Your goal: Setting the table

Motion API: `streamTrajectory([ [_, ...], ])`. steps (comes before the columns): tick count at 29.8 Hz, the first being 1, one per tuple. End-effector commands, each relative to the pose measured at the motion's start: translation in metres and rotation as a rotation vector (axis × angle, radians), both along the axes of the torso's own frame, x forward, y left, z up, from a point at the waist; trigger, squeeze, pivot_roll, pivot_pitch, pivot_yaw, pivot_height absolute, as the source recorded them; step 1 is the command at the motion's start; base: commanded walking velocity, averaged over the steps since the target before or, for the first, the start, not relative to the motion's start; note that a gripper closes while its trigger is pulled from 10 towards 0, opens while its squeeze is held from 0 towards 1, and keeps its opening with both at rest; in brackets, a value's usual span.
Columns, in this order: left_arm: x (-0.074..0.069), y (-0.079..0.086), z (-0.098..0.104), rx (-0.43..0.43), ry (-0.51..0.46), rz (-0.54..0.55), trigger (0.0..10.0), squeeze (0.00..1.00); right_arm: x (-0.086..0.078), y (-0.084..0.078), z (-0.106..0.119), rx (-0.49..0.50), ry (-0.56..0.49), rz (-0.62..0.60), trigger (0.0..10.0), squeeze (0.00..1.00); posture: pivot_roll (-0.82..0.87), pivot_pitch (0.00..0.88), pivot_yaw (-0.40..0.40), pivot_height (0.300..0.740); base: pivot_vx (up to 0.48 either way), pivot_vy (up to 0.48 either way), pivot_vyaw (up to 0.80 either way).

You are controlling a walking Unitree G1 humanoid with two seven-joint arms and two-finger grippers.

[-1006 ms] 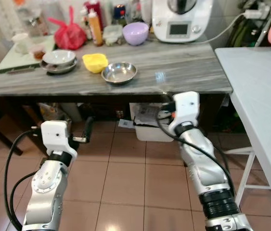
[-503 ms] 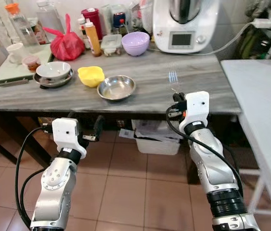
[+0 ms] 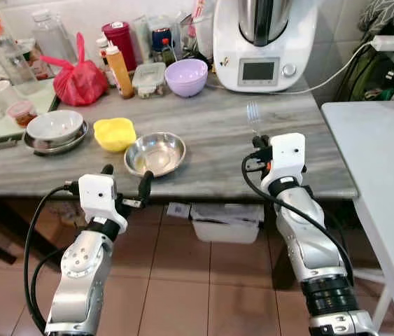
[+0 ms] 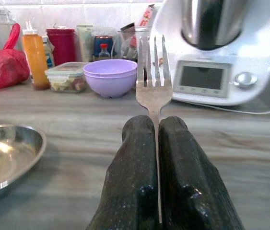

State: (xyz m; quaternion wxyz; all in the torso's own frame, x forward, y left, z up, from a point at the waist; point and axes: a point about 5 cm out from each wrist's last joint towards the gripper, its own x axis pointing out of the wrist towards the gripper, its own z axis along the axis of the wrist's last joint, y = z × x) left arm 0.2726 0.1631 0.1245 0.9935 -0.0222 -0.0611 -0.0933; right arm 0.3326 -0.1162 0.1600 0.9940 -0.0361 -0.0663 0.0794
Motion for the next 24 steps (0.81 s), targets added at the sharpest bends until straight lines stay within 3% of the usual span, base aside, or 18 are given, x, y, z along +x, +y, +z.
streamTrajectory([
  [1, -0.005, 0.007, -0.003, 0.020, 0.020, 0.002, 10.0, 0.00, -0.003, 0.007, -0.005, 0.024, 0.025, 0.009, 10.0, 0.00, -0.09, 0.057, 0.103, 0.740, 0.000, 0.000, 0.00],
  [13, -0.025, 0.002, -0.008, 0.027, 0.077, -0.099, 10.0, 0.00, -0.012, 0.007, -0.026, 0.093, 0.121, -0.036, 10.0, 0.00, -0.06, 0.108, 0.124, 0.740, 0.000, 0.000, 0.00],
  [24, -0.042, 0.000, -0.009, 0.050, 0.125, -0.198, 10.0, 0.00, -0.011, 0.015, -0.031, 0.119, 0.154, -0.031, 10.0, 0.00, -0.03, 0.141, 0.134, 0.740, 0.000, 0.000, 0.00],
])
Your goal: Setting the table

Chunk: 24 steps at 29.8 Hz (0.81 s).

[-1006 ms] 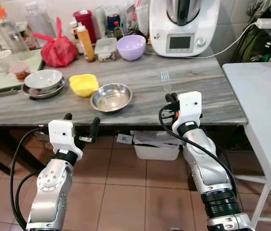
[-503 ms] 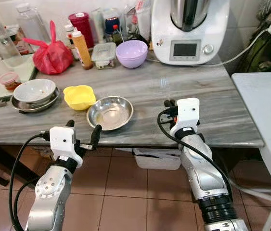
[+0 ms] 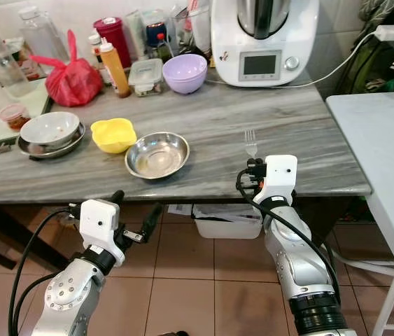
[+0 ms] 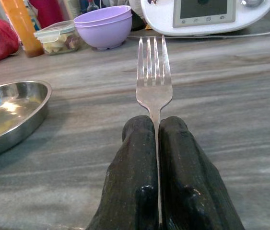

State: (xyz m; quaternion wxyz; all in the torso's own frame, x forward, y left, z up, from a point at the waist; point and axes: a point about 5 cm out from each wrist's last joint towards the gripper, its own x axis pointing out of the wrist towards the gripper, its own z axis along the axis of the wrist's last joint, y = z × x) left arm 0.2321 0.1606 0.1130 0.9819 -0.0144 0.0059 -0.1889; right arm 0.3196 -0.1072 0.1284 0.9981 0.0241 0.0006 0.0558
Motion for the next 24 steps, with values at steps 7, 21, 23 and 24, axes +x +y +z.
streamTrajectory([
  [7, -0.013, -0.001, 0.002, 0.007, 0.030, -0.030, 10.0, 0.00, 0.012, 0.021, 0.007, 0.039, 0.014, 0.052, 10.0, 0.00, -0.01, 0.154, 0.129, 0.740, 0.000, 0.000, 0.00],
  [21, -0.032, -0.013, -0.002, -0.002, 0.100, -0.123, 10.0, 0.00, 0.027, 0.062, 0.007, 0.091, 0.081, 0.102, 10.0, 0.00, 0.01, 0.171, 0.115, 0.740, 0.000, 0.000, 0.00],
  [23, -0.032, -0.015, -0.003, -0.002, 0.104, -0.135, 10.0, 0.00, 0.029, 0.064, 0.005, 0.089, 0.092, 0.093, 10.0, 0.00, 0.01, 0.170, 0.113, 0.740, 0.000, 0.000, 0.00],
  [24, -0.033, -0.016, -0.003, -0.002, 0.104, -0.139, 10.0, 0.00, 0.029, 0.064, 0.004, 0.086, 0.096, 0.088, 10.0, 0.00, 0.01, 0.170, 0.113, 0.740, 0.000, 0.000, 0.00],
])
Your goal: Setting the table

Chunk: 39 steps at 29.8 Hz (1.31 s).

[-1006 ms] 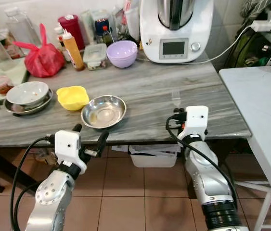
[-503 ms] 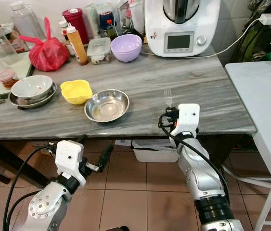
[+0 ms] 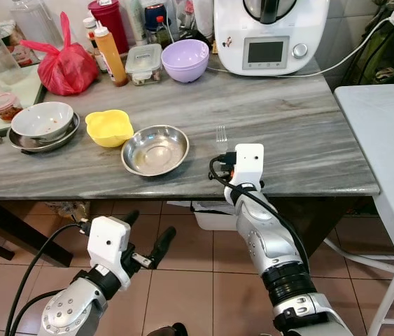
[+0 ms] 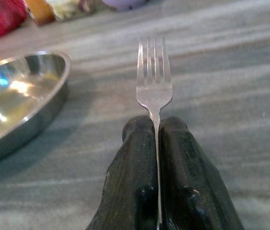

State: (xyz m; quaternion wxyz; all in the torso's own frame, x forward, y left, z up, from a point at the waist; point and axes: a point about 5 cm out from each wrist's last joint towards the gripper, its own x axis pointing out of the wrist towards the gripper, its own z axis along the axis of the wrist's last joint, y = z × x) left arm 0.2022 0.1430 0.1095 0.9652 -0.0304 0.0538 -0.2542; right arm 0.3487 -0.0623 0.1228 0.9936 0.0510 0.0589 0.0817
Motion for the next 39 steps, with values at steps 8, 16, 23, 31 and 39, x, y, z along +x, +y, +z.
streamTrajectory([
  [8, -0.004, -0.002, 0.000, 0.003, 0.018, -0.036, 10.0, 0.00, 0.010, 0.019, 0.006, 0.057, 0.013, -0.002, 10.0, 0.00, 0.01, 0.170, 0.114, 0.740, 0.000, 0.000, 0.00],
  [16, -0.005, -0.005, -0.001, 0.004, 0.026, -0.050, 10.0, 0.00, 0.018, 0.021, 0.014, 0.060, 0.002, -0.020, 10.0, 0.00, 0.02, 0.173, 0.115, 0.740, 0.000, 0.000, 0.00],
  [23, -0.007, -0.006, -0.002, 0.003, 0.029, -0.055, 10.0, 0.00, 0.023, 0.025, 0.014, 0.068, 0.021, -0.016, 10.0, 0.00, 0.02, 0.175, 0.113, 0.740, 0.000, 0.000, 0.00],
  [31, -0.007, -0.008, -0.002, 0.003, 0.031, -0.064, 10.0, 0.00, 0.022, 0.034, 0.011, 0.044, 0.041, 0.021, 10.0, 0.00, 0.02, 0.172, 0.109, 0.740, 0.000, 0.000, 0.00],
  [39, -0.006, -0.010, -0.002, 0.006, 0.024, -0.073, 10.0, 0.00, 0.024, 0.034, 0.010, 0.035, 0.041, 0.017, 10.0, 1.00, 0.02, 0.163, 0.111, 0.740, 0.000, 0.000, 0.00],
])
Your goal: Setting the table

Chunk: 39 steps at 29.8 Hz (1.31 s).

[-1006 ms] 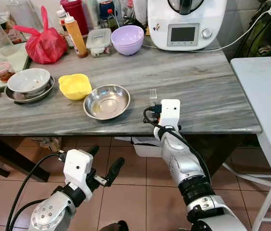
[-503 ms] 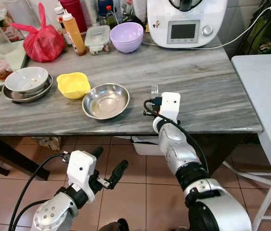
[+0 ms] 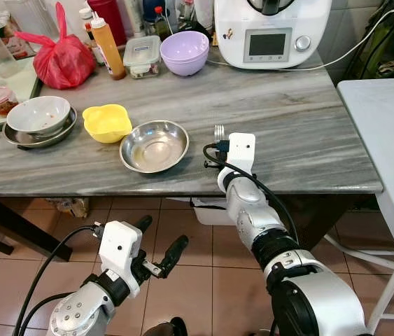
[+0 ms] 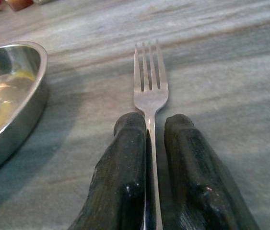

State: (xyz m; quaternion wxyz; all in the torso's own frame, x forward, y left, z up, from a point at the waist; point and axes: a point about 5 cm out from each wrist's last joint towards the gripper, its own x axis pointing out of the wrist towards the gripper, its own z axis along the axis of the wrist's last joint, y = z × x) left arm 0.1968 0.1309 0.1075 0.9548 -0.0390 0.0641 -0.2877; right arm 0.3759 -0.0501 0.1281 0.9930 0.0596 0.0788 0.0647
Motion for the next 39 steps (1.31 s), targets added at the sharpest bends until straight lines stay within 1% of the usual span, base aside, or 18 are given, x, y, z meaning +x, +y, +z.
streamTrajectory([
  [1, 0.000, 0.002, 0.000, 0.022, -0.001, -0.005, 10.0, 0.00, -0.003, 0.022, 0.005, 0.029, -0.003, 0.051, 10.0, 1.00, 0.02, 0.158, 0.111, 0.740, 0.000, 0.000, 0.00],
  [10, 0.003, 0.002, 0.001, 0.034, -0.014, -0.010, 10.0, 0.00, 0.002, 0.018, 0.012, 0.047, -0.034, 0.050, 10.0, 1.00, 0.02, 0.145, 0.108, 0.740, 0.000, 0.000, 0.00],
  [16, 0.007, 0.002, 0.002, 0.036, -0.024, -0.007, 10.0, 0.00, 0.006, 0.012, 0.025, 0.039, -0.115, 0.055, 10.0, 1.00, 0.01, 0.130, 0.107, 0.740, 0.000, 0.000, 0.00],
  [18, 0.010, 0.003, 0.002, 0.037, -0.032, -0.004, 10.0, 0.00, 0.008, 0.009, 0.033, 0.012, -0.177, 0.065, 10.0, 1.00, 0.01, 0.123, 0.106, 0.740, 0.000, 0.000, 0.00],
  [23, 0.011, 0.002, 0.003, 0.037, -0.040, -0.001, 10.0, 0.00, 0.006, 0.005, 0.039, -0.046, -0.251, 0.077, 10.0, 1.00, 0.01, 0.112, 0.099, 0.740, 0.000, 0.000, 0.00],
  [24, 0.011, 0.002, 0.003, 0.037, -0.040, -0.001, 10.0, 0.00, 0.006, 0.005, 0.039, -0.046, -0.251, 0.077, 10.0, 1.00, 0.01, 0.112, 0.099, 0.740, 0.000, 0.000, 0.00],
  [25, 0.011, 0.002, 0.003, 0.037, -0.042, 0.001, 10.0, 0.00, 0.005, 0.002, 0.038, -0.065, -0.261, 0.074, 10.0, 1.00, 0.01, 0.112, 0.099, 0.740, 0.000, 0.000, 0.00],
  [26, 0.012, 0.002, 0.004, 0.035, -0.047, 0.010, 10.0, 0.00, 0.002, -0.009, 0.030, -0.110, -0.256, 0.056, 10.0, 1.00, 0.01, 0.113, 0.094, 0.740, 0.000, 0.000, 0.00],
  [27, 0.011, 0.003, 0.004, 0.034, -0.048, 0.016, 10.0, 0.00, -0.001, -0.017, 0.024, -0.160, -0.246, 0.045, 10.0, 1.00, 0.01, 0.116, 0.091, 0.740, 0.000, 0.000, 0.00],
  [28, 0.011, 0.003, 0.004, 0.033, -0.048, 0.016, 10.0, 0.00, -0.002, -0.019, 0.022, -0.181, -0.243, 0.043, 10.0, 1.00, 0.01, 0.116, 0.091, 0.740, 0.000, 0.000, 0.00],
  [29, 0.010, 0.002, 0.003, 0.032, -0.045, 0.020, 10.0, 0.00, -0.008, -0.029, 0.014, -0.187, -0.218, 0.017, 10.0, 1.00, 0.01, 0.120, 0.088, 0.740, 0.000, 0.000, 0.00],
  [30, 0.010, 0.002, 0.003, 0.032, -0.045, 0.020, 10.0, 0.00, -0.008, -0.029, 0.014, -0.187, -0.218, 0.017, 10.0, 1.00, 0.01, 0.120, 0.088, 0.740, 0.000, 0.000, 0.00],
  [33, 0.008, 0.002, 0.003, 0.029, -0.040, 0.025, 10.0, 0.00, -0.018, -0.041, 0.002, -0.192, -0.179, -0.005, 10.0, 1.00, 0.01, 0.129, 0.086, 0.740, 0.000, 0.000, 0.00],
  [34, 0.008, 0.002, 0.003, 0.029, -0.040, 0.025, 10.0, 0.00, -0.018, -0.041, 0.002, -0.192, -0.179, -0.005, 10.0, 1.00, 0.01, 0.129, 0.086, 0.740, 0.000, 0.000, 0.00],
  [35, 0.007, 0.003, 0.002, 0.028, -0.037, 0.027, 10.0, 0.00, -0.024, -0.049, -0.002, -0.195, -0.164, -0.022, 10.0, 1.00, 0.01, 0.137, 0.087, 0.740, 0.000, 0.000, 0.00],
  [36, 0.007, 0.003, 0.002, 0.028, -0.037, 0.027, 10.0, 0.00, -0.024, -0.049, -0.002, -0.195, -0.164, -0.022, 10.0, 1.00, 0.01, 0.137, 0.087, 0.740, 0.000, 0.000, 0.00],
  [38, 0.006, 0.004, 0.001, 0.026, -0.031, 0.029, 10.0, 0.00, -0.036, -0.061, -0.005, -0.214, -0.155, -0.041, 10.0, 1.00, 0.00, 0.142, 0.090, 0.740, 0.000, 0.000, 0.00],
  [39, 0.006, 0.004, 0.001, 0.027, -0.030, 0.028, 10.0, 0.00, -0.038, -0.063, -0.005, -0.222, -0.154, -0.044, 10.0, 1.00, -0.01, 0.144, 0.094, 0.740, 0.000, 0.000, 0.00],
])
